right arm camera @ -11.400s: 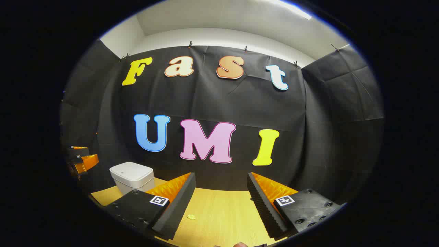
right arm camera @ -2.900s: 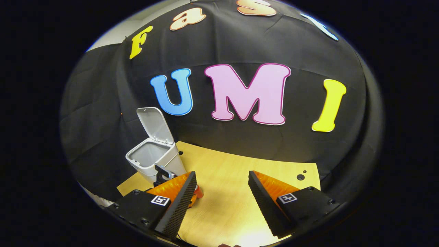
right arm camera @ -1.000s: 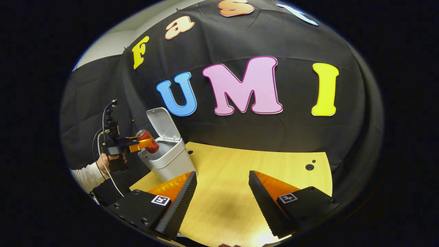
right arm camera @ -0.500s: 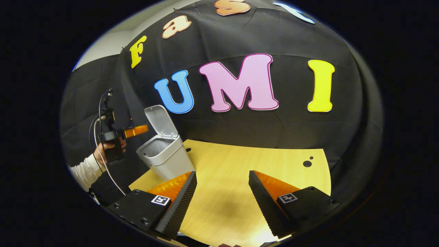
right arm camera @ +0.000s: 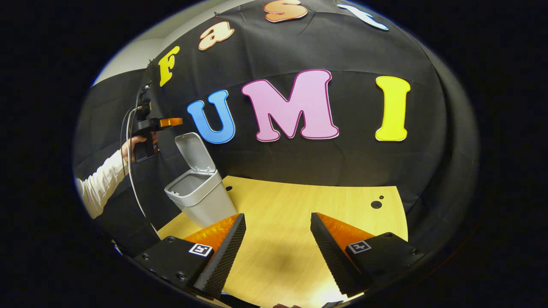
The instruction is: Press the lid of the desktop garbage bin to open it, pick up the crumpled paper on the desktop and throw it into the bin, then pick up the pop can on the desktop and drop it into the bin, and finally close the garbage bin lid.
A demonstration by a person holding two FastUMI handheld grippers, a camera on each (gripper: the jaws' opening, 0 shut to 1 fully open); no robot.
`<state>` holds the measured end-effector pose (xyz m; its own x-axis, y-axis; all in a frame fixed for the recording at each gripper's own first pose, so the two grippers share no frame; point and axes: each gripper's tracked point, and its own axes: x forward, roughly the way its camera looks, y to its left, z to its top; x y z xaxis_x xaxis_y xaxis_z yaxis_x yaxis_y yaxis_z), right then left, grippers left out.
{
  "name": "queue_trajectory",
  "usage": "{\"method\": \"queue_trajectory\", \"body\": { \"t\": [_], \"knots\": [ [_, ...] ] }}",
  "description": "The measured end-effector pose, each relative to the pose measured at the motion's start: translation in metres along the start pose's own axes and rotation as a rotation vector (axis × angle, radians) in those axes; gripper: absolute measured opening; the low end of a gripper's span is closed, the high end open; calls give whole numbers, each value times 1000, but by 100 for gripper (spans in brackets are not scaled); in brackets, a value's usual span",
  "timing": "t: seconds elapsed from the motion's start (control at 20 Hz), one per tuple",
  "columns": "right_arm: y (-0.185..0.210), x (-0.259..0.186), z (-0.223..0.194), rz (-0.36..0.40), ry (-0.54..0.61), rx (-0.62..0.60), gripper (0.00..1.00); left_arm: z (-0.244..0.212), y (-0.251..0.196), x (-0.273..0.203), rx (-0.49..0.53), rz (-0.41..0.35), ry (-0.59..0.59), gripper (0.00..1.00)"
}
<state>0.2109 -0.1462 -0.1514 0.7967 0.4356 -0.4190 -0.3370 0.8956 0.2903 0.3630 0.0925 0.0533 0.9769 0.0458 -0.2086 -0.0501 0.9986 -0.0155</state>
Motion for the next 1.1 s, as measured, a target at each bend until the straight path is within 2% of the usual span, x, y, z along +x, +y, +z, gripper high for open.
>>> {"method": "queue_trajectory", "body": {
  "t": [0.15, 0.3, 0.5, 0.65, 0.8, 0.95, 1.1],
  "knots": [
    [0, 1, -4, -3, 11, -9, 98, -42, -4, 17, 6, 0, 165, 94],
    [-1, 2, -6, 1, 19, -13, 98, -47, -6, 11, 18, -23, 189, 97],
    [-1, 6, -14, 16, 43, 0, 98, -70, -2, -32, 14, -52, 296, 97],
    [6, 15, -10, 45, 40, 12, 98, -92, -1, -59, 23, -91, 431, 97],
    [13, 26, -9, 71, 43, 29, 98, -131, -1, -79, 11, -118, 582, 97],
    [20, 31, -9, 90, 37, 41, 98, -182, -7, -98, 41, -167, 735, 97],
    [21, 35, -13, 94, 47, 42, 98, -227, -8, -105, 73, -173, 850, 99]
  ]
}}
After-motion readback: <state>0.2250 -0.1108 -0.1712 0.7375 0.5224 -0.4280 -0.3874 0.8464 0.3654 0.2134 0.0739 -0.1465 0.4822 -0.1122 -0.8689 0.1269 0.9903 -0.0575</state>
